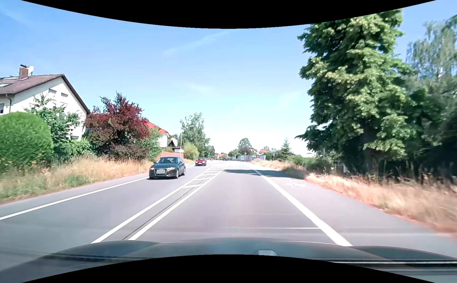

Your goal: Follow the waypoints while adhering to traffic rules and regulations

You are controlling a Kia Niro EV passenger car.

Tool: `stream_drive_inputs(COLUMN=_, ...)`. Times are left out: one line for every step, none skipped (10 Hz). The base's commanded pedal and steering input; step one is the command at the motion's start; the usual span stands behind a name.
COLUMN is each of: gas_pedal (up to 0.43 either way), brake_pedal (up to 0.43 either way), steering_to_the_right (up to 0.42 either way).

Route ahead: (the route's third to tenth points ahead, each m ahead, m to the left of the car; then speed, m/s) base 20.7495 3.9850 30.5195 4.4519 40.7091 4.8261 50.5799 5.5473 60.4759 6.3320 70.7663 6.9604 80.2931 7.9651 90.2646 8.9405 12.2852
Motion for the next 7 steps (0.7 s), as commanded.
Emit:
stream_drive_inputs(gas_pedal=0.0, brake_pedal=0.0, steering_to_the_right=-0.005)
stream_drive_inputs(gas_pedal=0.0, brake_pedal=0.0, steering_to_the_right=-0.005)
stream_drive_inputs(gas_pedal=0.0, brake_pedal=0.0, steering_to_the_right=-0.005)
stream_drive_inputs(gas_pedal=0.0, brake_pedal=0.0, steering_to_the_right=-0.005)
stream_drive_inputs(gas_pedal=0.0, brake_pedal=0.0, steering_to_the_right=-0.005)
stream_drive_inputs(gas_pedal=0.0, brake_pedal=0.0, steering_to_the_right=-0.005)
stream_drive_inputs(gas_pedal=0.0, brake_pedal=0.0, steering_to_the_right=-0.005)
